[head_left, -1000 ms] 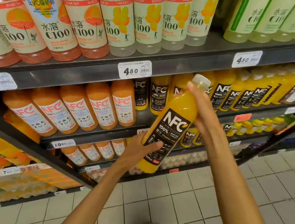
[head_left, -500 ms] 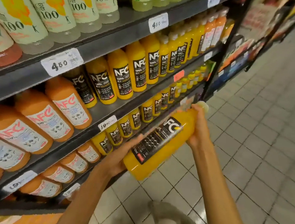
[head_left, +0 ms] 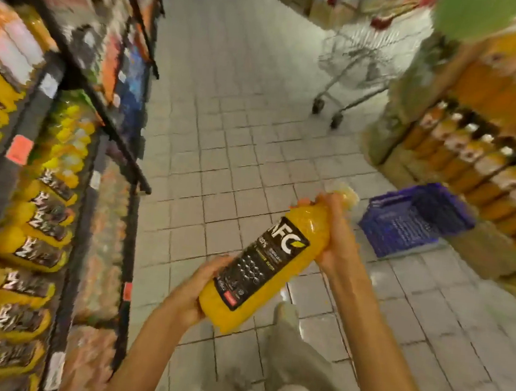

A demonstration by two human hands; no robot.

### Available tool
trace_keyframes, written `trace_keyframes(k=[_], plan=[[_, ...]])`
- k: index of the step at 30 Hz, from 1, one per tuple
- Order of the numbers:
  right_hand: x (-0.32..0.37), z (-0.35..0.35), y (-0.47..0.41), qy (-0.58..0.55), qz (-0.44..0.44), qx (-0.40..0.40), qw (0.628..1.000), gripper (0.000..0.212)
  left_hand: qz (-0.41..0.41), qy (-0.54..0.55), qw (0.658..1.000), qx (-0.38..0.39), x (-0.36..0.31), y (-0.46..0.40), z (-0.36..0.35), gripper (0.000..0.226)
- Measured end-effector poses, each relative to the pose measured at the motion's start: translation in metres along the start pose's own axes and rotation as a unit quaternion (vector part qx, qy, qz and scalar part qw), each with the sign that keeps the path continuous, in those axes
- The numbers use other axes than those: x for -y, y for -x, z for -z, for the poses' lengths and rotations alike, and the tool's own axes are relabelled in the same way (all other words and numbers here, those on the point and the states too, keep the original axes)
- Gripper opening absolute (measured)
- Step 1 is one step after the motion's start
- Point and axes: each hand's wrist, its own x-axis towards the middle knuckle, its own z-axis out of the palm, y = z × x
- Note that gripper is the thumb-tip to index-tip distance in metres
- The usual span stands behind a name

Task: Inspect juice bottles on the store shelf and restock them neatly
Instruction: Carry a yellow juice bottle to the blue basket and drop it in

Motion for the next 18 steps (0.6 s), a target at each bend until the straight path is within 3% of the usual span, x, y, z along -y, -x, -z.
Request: trace_keyframes(k=[6, 11, 18], plan=[[0.079, 0.091, -0.005, -0.014, 0.073, -0.131, 0.989, 0.013, 0.089, -0.132, 0.981, 0.110, -0.008, -0.078, -0.092, 0.045], [0.146, 0.154, -0.029, -0.025, 0.115, -0.199, 0.973, 0.013, 0.120, -0.208, 0.957, 0.161, -0.010, -0.152, -0.177, 0.048], [0.235, 0.234, -0.086, -0.100, 0.104, -0.239, 0.960, 0.014, 0.131, -0.252, 0.943, 0.175, -0.020, -0.246, -0.292, 0.031]])
